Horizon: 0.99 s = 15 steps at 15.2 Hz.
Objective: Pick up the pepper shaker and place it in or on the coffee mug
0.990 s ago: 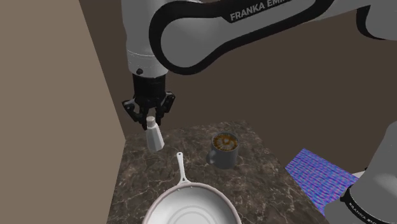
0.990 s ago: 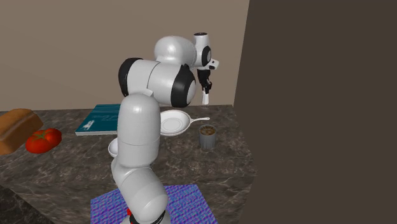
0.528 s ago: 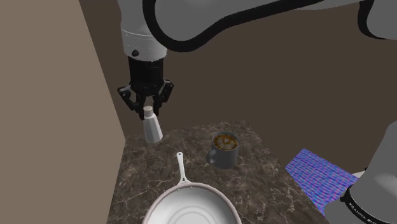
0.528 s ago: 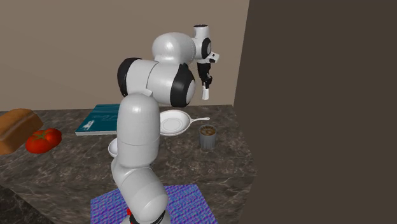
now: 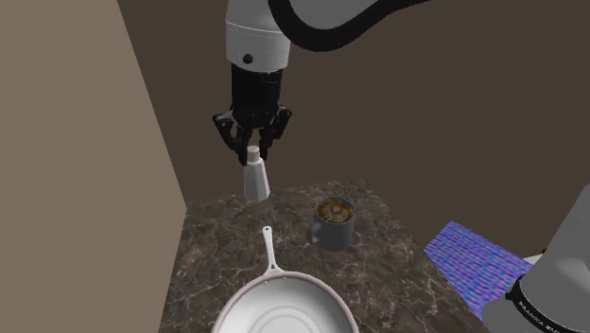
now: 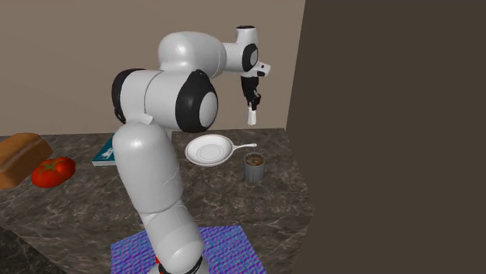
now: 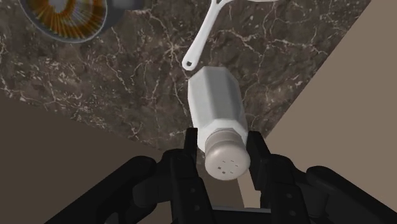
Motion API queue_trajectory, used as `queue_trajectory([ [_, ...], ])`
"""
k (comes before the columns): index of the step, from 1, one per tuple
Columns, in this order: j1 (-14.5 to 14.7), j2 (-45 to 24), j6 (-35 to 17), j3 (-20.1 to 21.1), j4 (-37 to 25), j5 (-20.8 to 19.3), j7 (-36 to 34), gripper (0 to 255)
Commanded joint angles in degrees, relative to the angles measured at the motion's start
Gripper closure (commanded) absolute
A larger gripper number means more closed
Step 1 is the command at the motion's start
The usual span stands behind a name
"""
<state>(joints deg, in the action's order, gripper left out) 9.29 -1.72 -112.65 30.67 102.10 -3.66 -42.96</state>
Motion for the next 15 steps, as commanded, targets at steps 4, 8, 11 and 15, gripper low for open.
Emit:
queue_trajectory([
  [4, -2.41, 12.51, 0.16, -3.63, 10.68, 7.34, 8.21, 255],
  [8, -2.62, 21.10, 1.60, -7.58, 17.51, 10.91, 13.85, 255],
  [11, -2.56, 27.03, 3.28, -10.76, 21.88, 12.42, 17.67, 255],
  [15, -2.37, 28.64, 1.52, -11.48, 25.32, 12.84, 18.73, 255],
])
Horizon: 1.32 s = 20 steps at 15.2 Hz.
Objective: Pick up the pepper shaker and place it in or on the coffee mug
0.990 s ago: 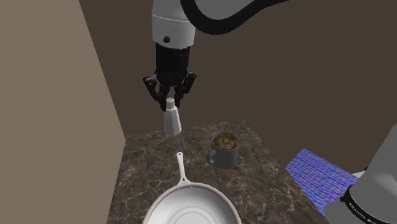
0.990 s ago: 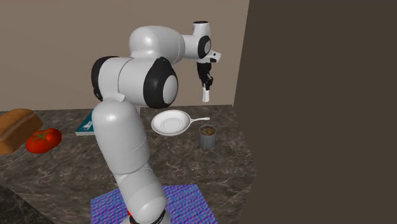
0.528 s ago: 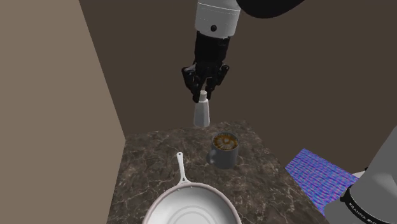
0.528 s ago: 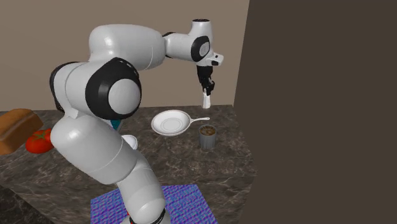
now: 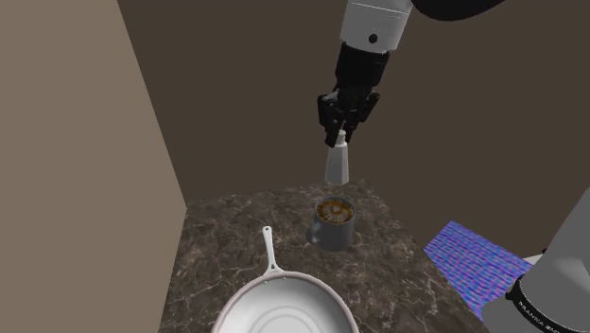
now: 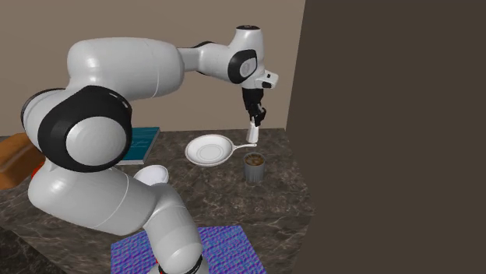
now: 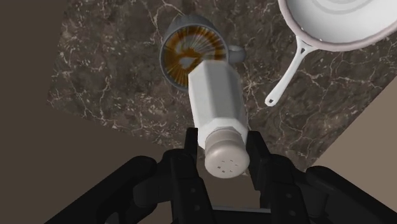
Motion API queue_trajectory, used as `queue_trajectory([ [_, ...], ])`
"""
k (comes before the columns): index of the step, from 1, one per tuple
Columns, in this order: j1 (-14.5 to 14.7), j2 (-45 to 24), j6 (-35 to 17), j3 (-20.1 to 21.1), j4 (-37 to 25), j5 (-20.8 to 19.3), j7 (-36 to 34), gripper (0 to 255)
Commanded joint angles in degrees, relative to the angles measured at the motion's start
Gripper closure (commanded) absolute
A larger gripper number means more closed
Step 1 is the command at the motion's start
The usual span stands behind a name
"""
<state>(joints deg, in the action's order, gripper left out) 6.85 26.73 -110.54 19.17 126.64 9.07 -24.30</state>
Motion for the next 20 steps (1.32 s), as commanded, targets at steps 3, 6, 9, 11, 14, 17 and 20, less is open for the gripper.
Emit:
queue_trajectory([
  [3, 0.18, 0.14, -2.90, 0.27, 3.03, 0.30, 0.14, 255],
  [6, 0.28, -0.05, -5.24, 0.55, 5.18, 0.48, 0.18, 255],
  [9, 0.36, -0.36, -7.60, 0.85, 7.24, 0.64, 0.22, 255],
  [11, 0.41, -0.63, -9.19, 1.06, 8.56, 0.75, 0.23, 255],
  [14, 0.47, -1.16, -11.62, 1.39, 10.46, 0.88, 0.22, 255],
  [17, 0.51, -1.83, -14.08, 1.75, 12.26, 0.99, 0.20, 255],
  [20, 0.52, -2.09, -14.94, 1.87, 12.87, 1.02, 0.18, 255],
])
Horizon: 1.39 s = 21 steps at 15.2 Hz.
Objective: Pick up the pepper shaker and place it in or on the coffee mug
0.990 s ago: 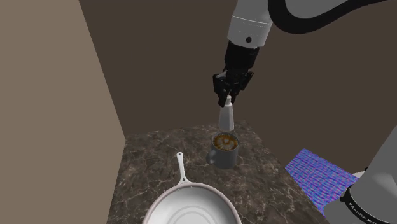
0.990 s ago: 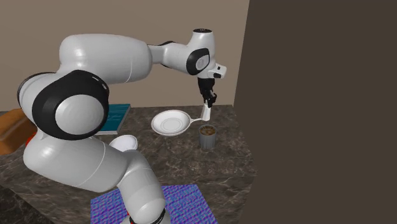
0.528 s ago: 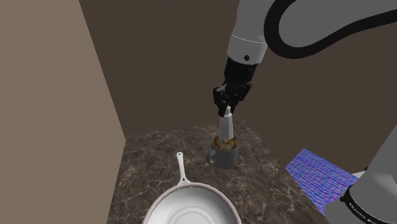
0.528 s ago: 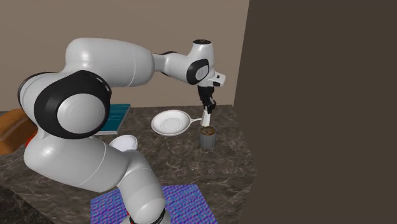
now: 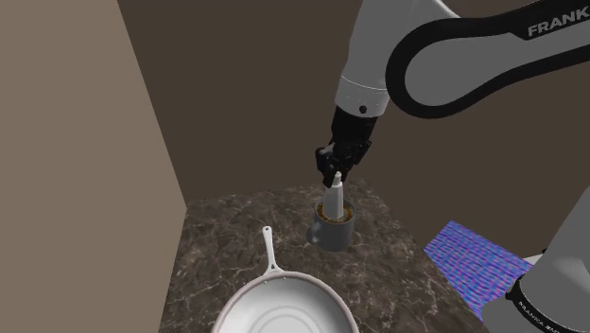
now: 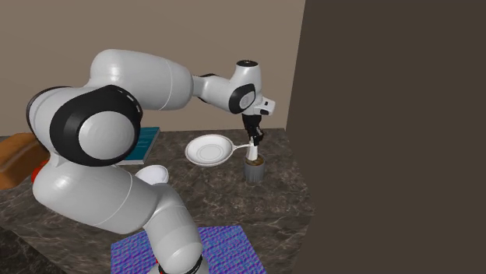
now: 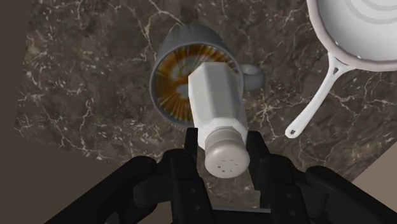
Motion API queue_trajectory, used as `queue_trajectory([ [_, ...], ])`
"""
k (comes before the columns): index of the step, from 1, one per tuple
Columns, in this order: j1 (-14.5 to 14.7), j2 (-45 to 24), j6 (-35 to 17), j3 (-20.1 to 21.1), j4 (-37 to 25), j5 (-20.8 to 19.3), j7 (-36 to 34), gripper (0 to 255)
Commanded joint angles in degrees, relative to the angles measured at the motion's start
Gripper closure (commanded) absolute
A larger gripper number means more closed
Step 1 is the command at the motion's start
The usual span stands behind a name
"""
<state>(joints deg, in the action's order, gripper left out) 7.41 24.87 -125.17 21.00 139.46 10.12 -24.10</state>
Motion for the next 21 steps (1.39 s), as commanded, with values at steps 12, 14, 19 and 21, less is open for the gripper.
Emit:
queue_trajectory([
  [12, -0.03, -0.24, -0.32, 0.05, 0.04, -0.05, -0.03, 0],
  [14, 0.07, 1.69, 3.89, -0.69, -2.24, 0.01, 0.19, 0],
  [19, 0.12, 3.09, 7.57, -1.32, -4.53, -0.04, 0.29, 0],
  [21, 0.12, 3.09, 7.57, -1.32, -4.53, -0.05, 0.29, 0],
])
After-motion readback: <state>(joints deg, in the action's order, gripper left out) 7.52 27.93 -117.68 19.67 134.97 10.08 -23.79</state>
